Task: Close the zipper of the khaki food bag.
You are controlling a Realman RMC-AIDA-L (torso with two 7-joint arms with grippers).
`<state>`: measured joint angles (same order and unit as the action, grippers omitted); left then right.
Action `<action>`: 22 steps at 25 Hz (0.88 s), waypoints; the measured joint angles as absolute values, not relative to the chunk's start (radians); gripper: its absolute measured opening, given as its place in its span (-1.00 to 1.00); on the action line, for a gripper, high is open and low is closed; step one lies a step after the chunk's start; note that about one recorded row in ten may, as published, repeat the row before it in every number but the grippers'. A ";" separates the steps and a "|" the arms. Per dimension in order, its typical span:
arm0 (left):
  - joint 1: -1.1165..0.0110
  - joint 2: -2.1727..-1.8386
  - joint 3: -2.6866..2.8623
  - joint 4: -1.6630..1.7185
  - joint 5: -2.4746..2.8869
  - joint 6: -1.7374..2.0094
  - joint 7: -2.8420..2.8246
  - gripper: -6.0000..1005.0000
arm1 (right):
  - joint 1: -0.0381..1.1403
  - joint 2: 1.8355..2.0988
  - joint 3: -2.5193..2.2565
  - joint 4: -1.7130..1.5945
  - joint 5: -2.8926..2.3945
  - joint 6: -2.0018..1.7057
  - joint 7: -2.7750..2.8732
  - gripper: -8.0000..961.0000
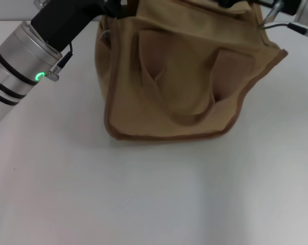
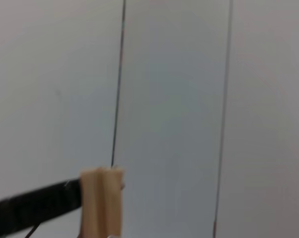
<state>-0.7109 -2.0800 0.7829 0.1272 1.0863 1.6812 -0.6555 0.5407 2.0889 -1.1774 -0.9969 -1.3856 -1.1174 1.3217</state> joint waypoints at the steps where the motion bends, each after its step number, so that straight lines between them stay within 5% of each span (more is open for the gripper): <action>1: -0.711 -2.080 0.785 0.140 1.086 1.680 -0.682 -0.93 | 0.541 2.089 -1.210 -0.997 -1.385 -1.102 1.281 0.46; 22: -0.721 -2.080 0.793 0.150 1.086 1.641 -0.686 -0.93 | 0.580 2.083 -1.360 -1.028 -1.452 -1.005 1.139 0.46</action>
<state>-0.7207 -2.0800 0.7934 0.1498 1.0865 1.6409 -0.6860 0.5804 2.0826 -1.3599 -1.0281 -1.4522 -1.0050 1.1386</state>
